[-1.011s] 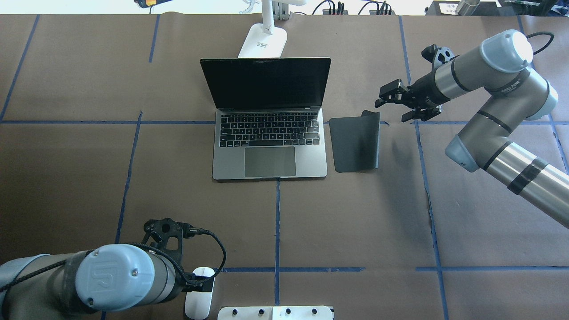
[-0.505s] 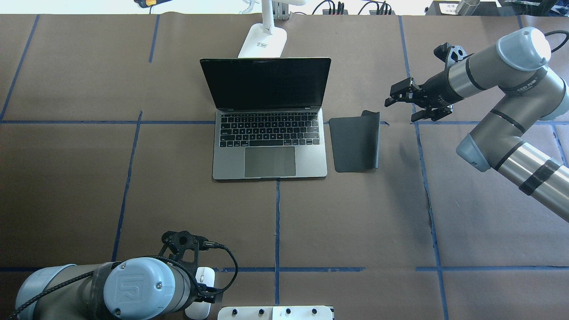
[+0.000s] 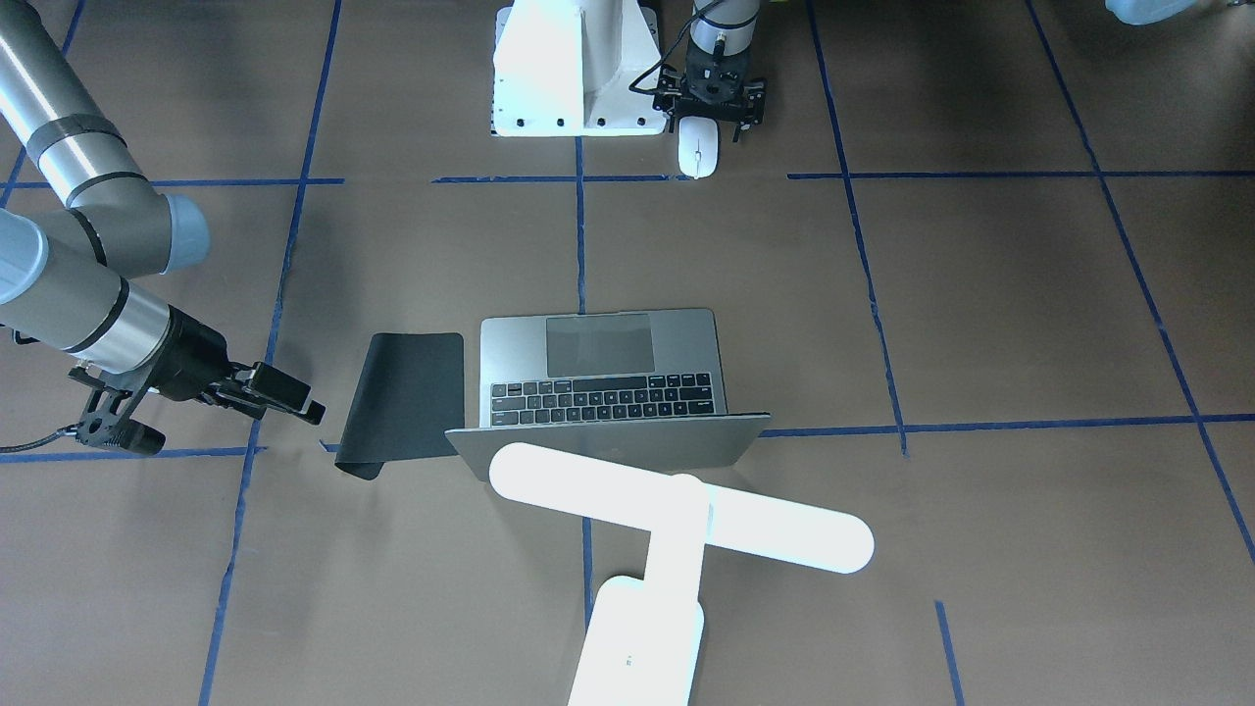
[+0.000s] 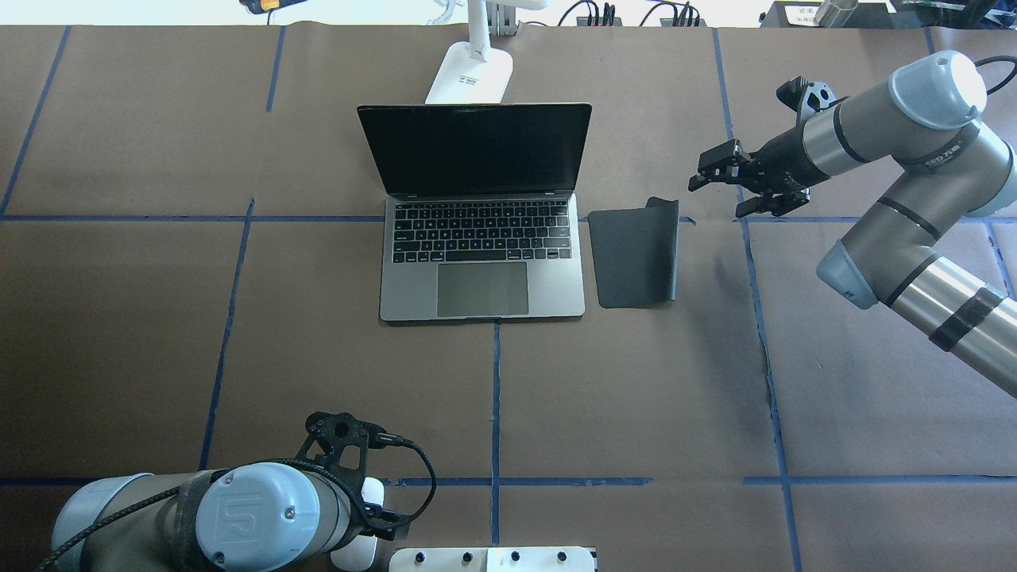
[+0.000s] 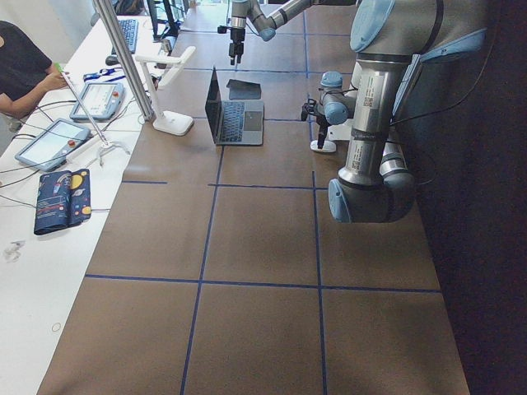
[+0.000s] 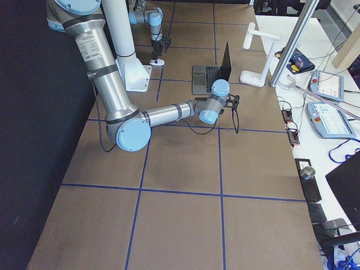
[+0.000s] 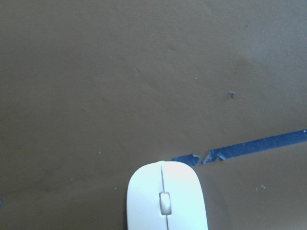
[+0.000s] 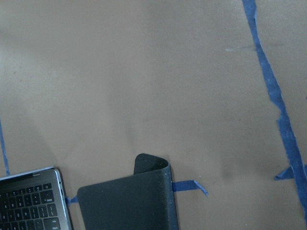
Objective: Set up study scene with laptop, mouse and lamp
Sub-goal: 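Grasp the white mouse with the left gripper while the right gripper draws back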
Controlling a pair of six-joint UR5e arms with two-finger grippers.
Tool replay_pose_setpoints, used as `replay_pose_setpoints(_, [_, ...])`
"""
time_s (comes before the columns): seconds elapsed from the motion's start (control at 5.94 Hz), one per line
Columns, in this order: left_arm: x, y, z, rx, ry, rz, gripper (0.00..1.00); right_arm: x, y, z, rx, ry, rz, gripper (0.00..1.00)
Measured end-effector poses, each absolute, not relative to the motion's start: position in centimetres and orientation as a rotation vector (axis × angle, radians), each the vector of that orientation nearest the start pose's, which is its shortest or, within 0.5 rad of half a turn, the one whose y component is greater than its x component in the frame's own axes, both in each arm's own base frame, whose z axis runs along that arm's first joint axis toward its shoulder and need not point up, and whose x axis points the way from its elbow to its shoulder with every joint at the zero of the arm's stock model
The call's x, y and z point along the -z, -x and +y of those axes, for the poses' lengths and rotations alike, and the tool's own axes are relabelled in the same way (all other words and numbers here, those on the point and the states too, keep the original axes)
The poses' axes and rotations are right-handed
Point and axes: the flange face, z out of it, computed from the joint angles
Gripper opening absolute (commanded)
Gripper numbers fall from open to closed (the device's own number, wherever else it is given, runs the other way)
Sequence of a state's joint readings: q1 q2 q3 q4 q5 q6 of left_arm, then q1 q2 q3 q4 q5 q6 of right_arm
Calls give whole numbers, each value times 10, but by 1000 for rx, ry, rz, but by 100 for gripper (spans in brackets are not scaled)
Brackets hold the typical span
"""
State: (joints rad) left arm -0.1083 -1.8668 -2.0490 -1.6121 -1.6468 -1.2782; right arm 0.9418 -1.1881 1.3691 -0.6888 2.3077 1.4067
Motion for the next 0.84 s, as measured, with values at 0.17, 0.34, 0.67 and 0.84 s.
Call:
replay_pose_setpoints(0.17, [-292, -529, -184, -205, -94, 814, 100, -435, 334, -571, -290, 34, -1207, 100])
replay_pose_setpoints(0.34, [-294, -530, -185, -204, -94, 810, 100, -435, 334, -570, -289, 34, -1207, 100])
replay_pose_setpoints(0.67, [-296, -530, -184, -205, -92, 806, 99, -434, 334, -570, -288, 34, -1208, 100])
replay_pose_setpoints(0.84, [-298, -532, -184, -206, -90, 802, 98, -434, 334, -570, -287, 34, -1209, 100])
